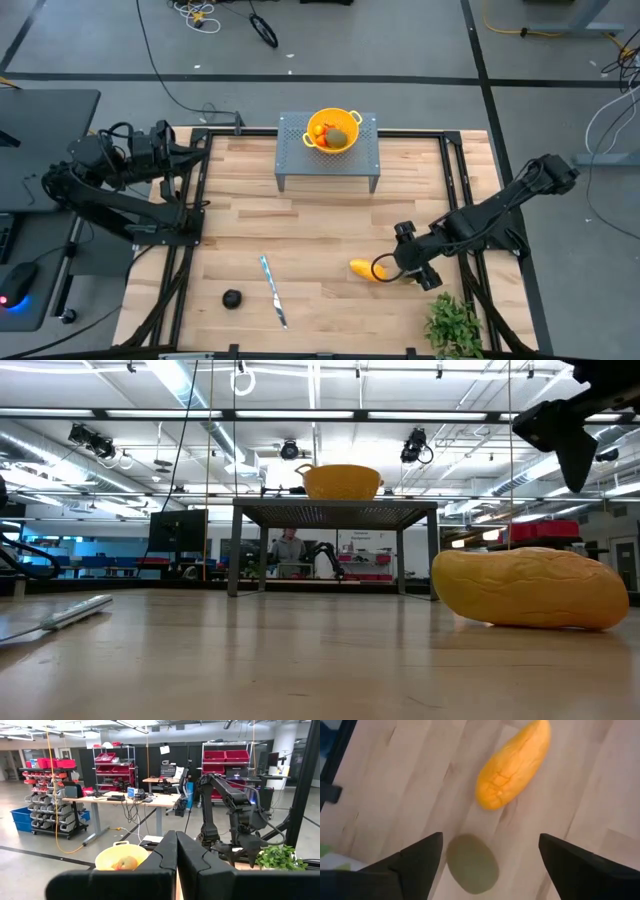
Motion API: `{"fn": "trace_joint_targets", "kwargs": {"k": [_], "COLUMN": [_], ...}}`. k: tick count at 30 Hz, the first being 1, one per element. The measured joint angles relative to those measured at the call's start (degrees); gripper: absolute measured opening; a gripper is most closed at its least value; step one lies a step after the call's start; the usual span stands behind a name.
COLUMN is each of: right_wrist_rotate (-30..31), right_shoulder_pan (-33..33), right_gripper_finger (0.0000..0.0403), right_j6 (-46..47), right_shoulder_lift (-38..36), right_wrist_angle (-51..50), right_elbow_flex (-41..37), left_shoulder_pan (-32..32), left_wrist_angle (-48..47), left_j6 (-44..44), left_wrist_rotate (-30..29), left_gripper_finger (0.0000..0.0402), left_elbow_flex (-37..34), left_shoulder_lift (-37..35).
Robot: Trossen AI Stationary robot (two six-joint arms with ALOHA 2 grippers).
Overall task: Pick & Place Fruit
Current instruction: Put the kiwi into the yellow colander bowl on the shelf
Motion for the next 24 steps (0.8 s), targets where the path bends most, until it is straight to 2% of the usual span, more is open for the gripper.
{"fn": "trace_joint_targets", "kwargs": {"k": [9, 16, 24], "right_wrist_rotate": [-2.1, -3.5, -1.4], "right_shoulder_pan": [0.1, 1.4, 4.1], "right_gripper_finger": [0.0342, 0.0342, 0.034], "right_j6": [-7.5, -9.7, -10.8], "right_shoulder_lift": [3.7, 7.5, 7.8], "right_wrist_angle": [-0.1, -0.3, 0.2], "right_elbow_flex": [0.0, -0.4, -4.2], "left_shoulder_pan": [0.0, 0.0, 0.0], "left_wrist_angle": [0.0, 0.0, 0.0], "left_j6": [0.0, 0.0, 0.2], "left_wrist_rotate": [-0.1, -0.1, -0.3], "left_gripper_finger": [0.0002, 0.0002, 0.0002], "left_elbow_flex": [0.0, 0.0, 0.0], "left_shoulder_lift": [0.0, 0.0, 0.0]}}
